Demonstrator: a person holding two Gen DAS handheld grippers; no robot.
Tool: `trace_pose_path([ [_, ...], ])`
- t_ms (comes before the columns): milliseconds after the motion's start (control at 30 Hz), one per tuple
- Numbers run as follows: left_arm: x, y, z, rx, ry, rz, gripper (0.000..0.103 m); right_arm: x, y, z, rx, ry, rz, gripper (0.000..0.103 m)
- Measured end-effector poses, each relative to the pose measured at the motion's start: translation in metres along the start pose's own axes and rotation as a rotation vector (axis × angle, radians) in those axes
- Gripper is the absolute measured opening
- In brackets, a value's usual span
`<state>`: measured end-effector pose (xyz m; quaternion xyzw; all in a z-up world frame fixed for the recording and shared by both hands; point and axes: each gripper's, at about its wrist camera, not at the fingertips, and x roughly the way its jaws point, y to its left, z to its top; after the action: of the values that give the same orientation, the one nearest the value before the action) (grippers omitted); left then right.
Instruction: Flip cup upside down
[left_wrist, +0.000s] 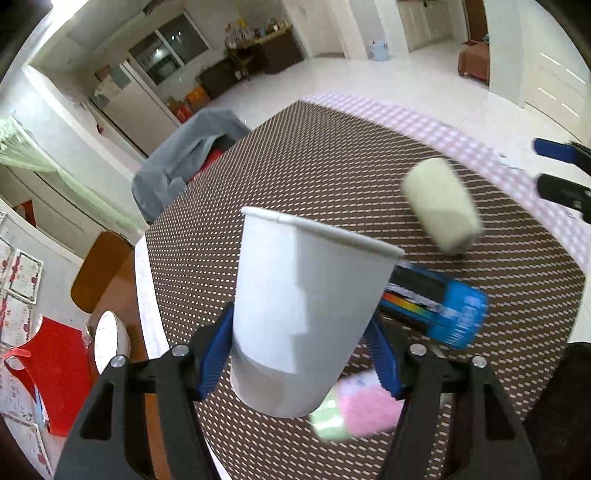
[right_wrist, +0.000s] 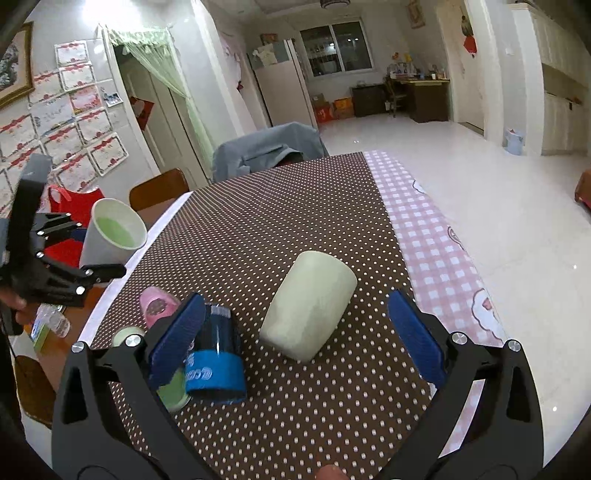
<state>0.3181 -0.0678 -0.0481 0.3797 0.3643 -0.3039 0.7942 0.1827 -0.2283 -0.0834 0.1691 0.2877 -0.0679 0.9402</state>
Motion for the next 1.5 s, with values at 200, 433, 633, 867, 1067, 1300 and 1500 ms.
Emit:
trace_pose_path([
  [200, -0.039, -0.057, -0.025, 0.006, -0.050, 0.007, 0.066, -0.030, -0.010, -0.018, -0.009, -0.033, 0.025, 0.097],
  [433, -0.044, -0.126, -0.056, 0.039, -0.042, -0.018, 0.066, -0.067, -0.023, -0.046, 0.002, -0.069, 0.045, 0.097],
  [633, -0.027, -0.163, -0.072, 0.045, -0.006, -0.052, 0.066, -0.080, -0.034, -0.053, 0.021, -0.101, 0.034, 0.097],
  [867, 0.014, -0.193, -0.082, 0.045, 0.077, -0.101, 0.066, -0.076, -0.050, -0.062, 0.046, -0.082, 0.022, 0.097],
  [1067, 0.025, -0.207, -0.079, 0.104, 0.111, -0.044, 0.073, -0.070, -0.050, -0.066, 0.047, -0.063, 0.024, 0.097],
  [1300, 0.011, -0.207, -0.080, 0.093, 0.061, -0.027, 0.079, -0.074, -0.049, -0.065, 0.042, -0.068, 0.030, 0.097],
  [1500, -0.016, -0.195, -0.084, 0.009, -0.019, 0.011, 0.079, -0.072, -0.046, -0.064, 0.033, -0.060, 0.034, 0.097],
])
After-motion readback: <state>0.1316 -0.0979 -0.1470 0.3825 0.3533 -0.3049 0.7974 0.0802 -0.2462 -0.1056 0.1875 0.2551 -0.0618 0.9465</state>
